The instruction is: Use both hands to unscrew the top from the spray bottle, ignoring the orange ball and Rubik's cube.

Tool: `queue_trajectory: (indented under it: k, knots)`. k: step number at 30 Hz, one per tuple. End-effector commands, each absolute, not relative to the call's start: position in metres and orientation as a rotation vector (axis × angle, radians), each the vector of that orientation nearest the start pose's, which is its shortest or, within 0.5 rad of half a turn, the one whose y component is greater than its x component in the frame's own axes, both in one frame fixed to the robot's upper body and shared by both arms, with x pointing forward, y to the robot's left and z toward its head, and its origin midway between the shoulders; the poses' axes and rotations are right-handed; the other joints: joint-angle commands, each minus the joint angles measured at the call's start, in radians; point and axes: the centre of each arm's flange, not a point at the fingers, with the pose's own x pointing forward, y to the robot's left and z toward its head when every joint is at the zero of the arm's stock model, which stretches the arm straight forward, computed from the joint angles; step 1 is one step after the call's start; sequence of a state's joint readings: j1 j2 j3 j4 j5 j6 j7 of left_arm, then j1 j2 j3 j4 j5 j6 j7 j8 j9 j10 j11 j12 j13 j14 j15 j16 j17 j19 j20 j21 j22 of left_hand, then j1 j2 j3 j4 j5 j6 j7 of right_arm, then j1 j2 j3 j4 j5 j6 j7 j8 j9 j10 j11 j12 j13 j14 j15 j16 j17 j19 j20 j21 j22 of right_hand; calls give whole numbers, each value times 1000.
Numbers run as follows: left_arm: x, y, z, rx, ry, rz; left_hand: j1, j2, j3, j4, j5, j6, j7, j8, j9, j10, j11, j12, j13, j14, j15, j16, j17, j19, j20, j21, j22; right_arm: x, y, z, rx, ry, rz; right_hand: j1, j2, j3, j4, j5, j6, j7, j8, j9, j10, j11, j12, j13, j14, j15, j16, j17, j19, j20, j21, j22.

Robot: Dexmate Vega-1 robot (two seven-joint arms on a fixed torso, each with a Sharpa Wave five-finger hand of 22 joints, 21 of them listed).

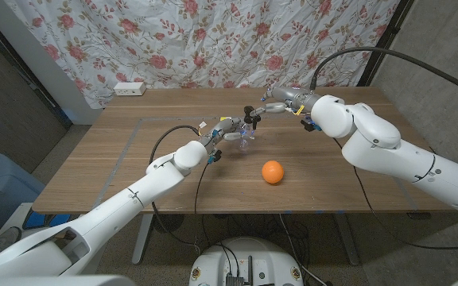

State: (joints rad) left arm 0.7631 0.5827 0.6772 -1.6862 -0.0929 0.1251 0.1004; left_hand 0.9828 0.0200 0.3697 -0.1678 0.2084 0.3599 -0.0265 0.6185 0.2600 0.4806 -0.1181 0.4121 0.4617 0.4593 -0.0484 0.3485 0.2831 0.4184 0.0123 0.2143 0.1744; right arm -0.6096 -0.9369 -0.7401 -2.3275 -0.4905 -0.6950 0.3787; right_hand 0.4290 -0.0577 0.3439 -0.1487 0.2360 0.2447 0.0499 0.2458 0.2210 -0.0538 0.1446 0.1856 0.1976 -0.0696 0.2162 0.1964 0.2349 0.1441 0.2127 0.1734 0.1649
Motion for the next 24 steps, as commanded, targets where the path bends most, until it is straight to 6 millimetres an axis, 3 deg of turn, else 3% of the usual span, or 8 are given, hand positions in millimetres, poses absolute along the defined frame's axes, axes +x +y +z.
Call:
queue_trajectory:
  k: [1, 19, 24]
  knots:
    - [611, 126, -22, 663, -556, -325, -14, 27, -2, 6, 8, 16, 7, 6, 0, 10, 4, 8, 3, 12, -75, -4, -1, 4, 1, -3, 3, 493, -136, 86, -1521, -502, 160, 11, 14, 9, -3, 3, 8, 1, 3, 4, -11, 3, 6, 4, -3, 3, 6, 1, -6, -1, 8, 6]
    - [609, 126, -27, 653, -551, -336, -20, 29, -5, 6, 9, 18, 6, 10, -2, 11, 2, 7, 6, 15, -76, -9, -5, 3, -1, -5, 3, 498, -120, 79, -1568, -467, 156, 35, 31, 26, -11, 18, 23, -4, 9, 7, -6, -3, 12, 4, -2, 3, 9, 0, -4, -2, 11, 6]
    - [608, 125, -28, 654, -552, -339, -20, 31, -5, 6, 9, 18, 4, 11, -3, 12, 3, 6, 7, 14, -77, -10, -6, 3, -1, -5, 3, 497, -118, 79, -1573, -464, 148, 51, 39, 36, -17, 27, 33, -20, 13, 8, -1, -14, 15, 4, 4, 2, 13, 0, -1, -3, 13, 6]
